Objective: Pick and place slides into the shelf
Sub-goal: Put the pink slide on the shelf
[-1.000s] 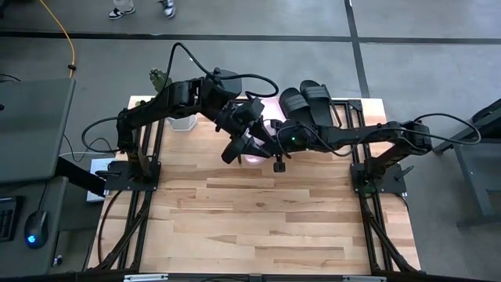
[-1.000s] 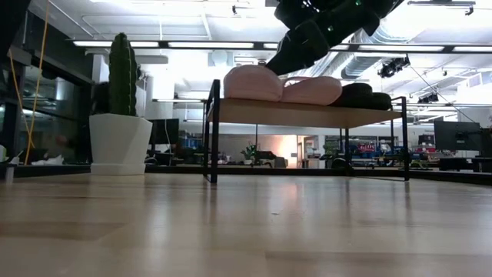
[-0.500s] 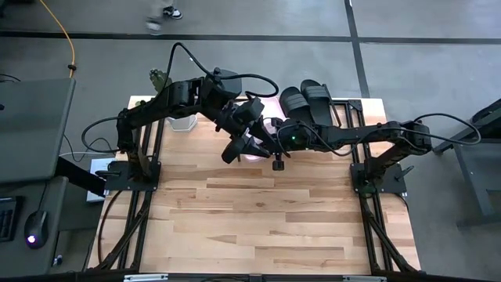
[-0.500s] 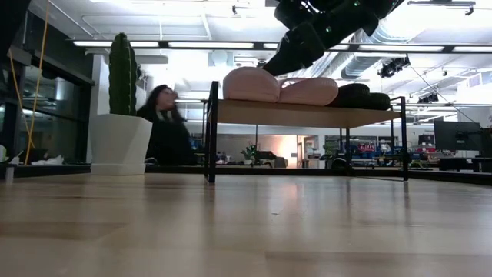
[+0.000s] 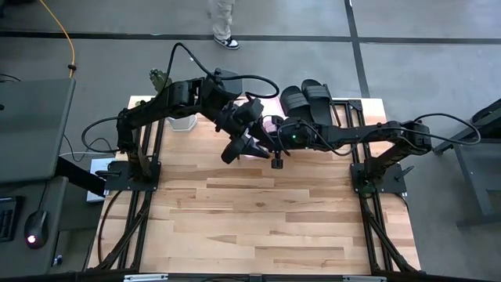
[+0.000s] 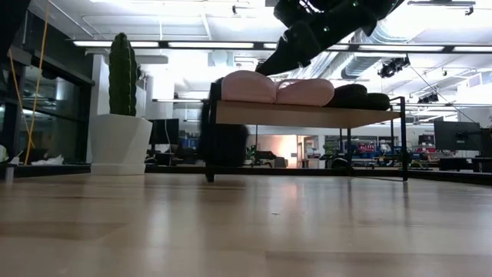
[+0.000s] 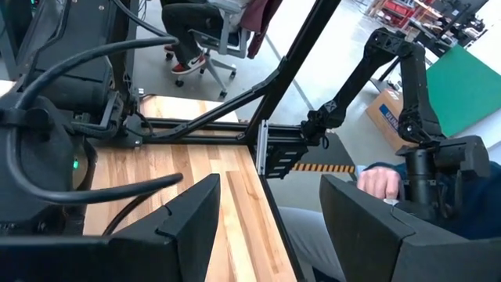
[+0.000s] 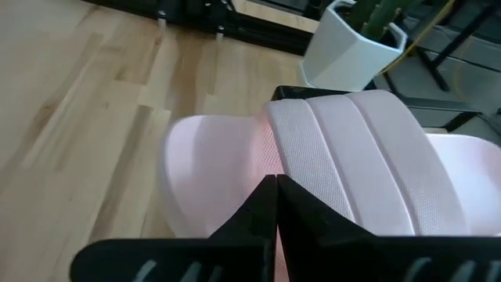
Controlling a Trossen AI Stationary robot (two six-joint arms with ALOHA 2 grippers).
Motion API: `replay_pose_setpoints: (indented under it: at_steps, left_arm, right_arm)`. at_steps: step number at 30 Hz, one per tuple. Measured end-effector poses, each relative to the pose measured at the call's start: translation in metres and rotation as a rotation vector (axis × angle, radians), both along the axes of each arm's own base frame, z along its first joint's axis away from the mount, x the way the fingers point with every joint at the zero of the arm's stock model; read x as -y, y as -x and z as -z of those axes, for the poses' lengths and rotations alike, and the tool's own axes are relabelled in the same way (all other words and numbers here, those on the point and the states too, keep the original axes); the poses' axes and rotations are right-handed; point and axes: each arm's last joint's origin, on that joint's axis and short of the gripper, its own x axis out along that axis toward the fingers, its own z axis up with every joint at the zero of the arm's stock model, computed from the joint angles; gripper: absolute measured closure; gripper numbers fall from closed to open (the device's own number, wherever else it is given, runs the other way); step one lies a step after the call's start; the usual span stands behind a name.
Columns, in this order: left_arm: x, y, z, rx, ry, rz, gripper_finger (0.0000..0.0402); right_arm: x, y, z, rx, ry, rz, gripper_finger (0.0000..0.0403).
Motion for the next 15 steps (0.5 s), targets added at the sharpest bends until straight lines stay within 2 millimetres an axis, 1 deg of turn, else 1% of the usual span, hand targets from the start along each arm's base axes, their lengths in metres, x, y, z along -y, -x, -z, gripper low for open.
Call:
replay_pose_setpoints:
  at_steps: [3, 10, 15]
  left_arm:
    - [0.0000, 0.0001, 0.0002, -0.002, 0.000, 0.000, 0.0192]
    - [-0.0003, 0.0000, 0.0002, -0.003, -0.005, -0.011, 0.0192]
    - [-0.0018, -0.0001, 0.0004, 0.001, -0.030, -0.030, 0.0192]
  right_arm:
    - [-0.0011, -0.0002, -0.0001, 0.004, -0.022, -0.039, 0.0403]
    - [-0.0020, -0.0003, -0.0002, 0.005, -0.020, -0.052, 0.0403]
    - [-0.0026, 0.0035, -0.0078, 0.019, -0.014, -0.050, 0.0403]
